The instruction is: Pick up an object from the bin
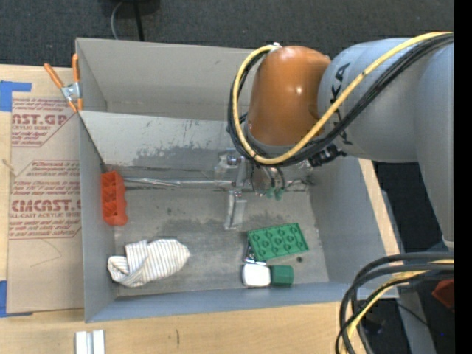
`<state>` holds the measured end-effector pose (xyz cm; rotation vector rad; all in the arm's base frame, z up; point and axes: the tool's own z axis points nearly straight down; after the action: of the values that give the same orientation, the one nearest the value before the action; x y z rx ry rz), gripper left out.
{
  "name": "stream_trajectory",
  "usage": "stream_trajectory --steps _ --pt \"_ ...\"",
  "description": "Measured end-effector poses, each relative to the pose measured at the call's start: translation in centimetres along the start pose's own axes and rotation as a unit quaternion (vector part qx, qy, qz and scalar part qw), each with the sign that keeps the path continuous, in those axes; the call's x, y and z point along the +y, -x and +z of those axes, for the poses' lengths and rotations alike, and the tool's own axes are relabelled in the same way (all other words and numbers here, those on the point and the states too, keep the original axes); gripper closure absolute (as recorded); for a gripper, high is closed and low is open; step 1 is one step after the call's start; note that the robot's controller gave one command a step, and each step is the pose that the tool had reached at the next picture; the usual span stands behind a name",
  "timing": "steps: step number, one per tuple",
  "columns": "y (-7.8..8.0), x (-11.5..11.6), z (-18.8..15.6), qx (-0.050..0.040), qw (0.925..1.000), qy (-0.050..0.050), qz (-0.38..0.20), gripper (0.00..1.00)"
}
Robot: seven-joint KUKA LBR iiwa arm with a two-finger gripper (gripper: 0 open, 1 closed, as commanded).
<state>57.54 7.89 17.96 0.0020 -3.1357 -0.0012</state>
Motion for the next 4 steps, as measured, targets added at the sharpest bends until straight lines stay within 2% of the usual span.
stream_trajectory --steps 1,2,3,4 --pt "0.2 0.0 -0.5 -0.0036 1.0 0.0 0.001 0.0" --pt "-0.4 3.9 1.8 -0.004 0.9993 0.0 -0.038 0.0" --pt "-3.8 5.8 4.0 -0.0038 0.9996 0.002 -0.027 0.0" --pt "-2.7 9.0 6.2 -0.0038 1.0 0.0 0.005 0.0"
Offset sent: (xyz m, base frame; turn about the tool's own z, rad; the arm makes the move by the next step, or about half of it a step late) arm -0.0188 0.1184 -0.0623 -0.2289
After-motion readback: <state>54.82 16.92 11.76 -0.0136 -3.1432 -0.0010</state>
